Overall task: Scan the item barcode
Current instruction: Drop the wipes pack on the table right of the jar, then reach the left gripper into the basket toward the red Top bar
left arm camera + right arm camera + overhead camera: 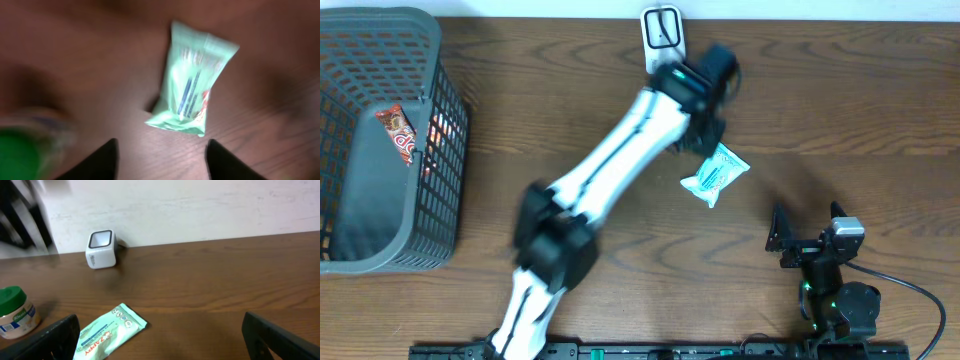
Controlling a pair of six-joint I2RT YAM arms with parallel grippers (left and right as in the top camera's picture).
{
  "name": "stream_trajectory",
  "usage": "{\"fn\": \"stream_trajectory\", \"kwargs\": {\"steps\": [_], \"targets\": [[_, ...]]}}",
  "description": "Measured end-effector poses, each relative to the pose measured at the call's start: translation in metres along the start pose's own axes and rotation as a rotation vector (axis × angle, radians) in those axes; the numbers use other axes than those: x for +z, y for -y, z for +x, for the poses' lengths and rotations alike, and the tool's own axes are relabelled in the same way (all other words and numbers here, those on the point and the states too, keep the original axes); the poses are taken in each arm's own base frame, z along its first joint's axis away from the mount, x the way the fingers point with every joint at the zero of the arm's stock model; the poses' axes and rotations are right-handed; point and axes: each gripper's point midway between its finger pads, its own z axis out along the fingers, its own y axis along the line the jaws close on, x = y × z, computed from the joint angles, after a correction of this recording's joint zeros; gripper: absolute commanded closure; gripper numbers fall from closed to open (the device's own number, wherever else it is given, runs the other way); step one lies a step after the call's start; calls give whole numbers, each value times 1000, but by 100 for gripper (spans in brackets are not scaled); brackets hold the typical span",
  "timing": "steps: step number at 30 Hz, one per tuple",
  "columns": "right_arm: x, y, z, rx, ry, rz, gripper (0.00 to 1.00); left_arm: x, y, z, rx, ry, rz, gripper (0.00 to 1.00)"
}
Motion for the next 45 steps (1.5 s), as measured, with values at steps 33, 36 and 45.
{"fn": "stream_trajectory", "kwargs": {"steps": [33, 36, 45], "targets": [[0, 0, 0, 0, 0, 0, 1, -247, -465, 193, -1153, 248, -594, 2], [0, 0, 0, 0, 0, 0, 1, -214, -479, 193, -1160, 183, -565, 2], [0, 0, 0, 0, 0, 0, 1, -127, -516, 207, -1191, 20, -507, 2]]}}
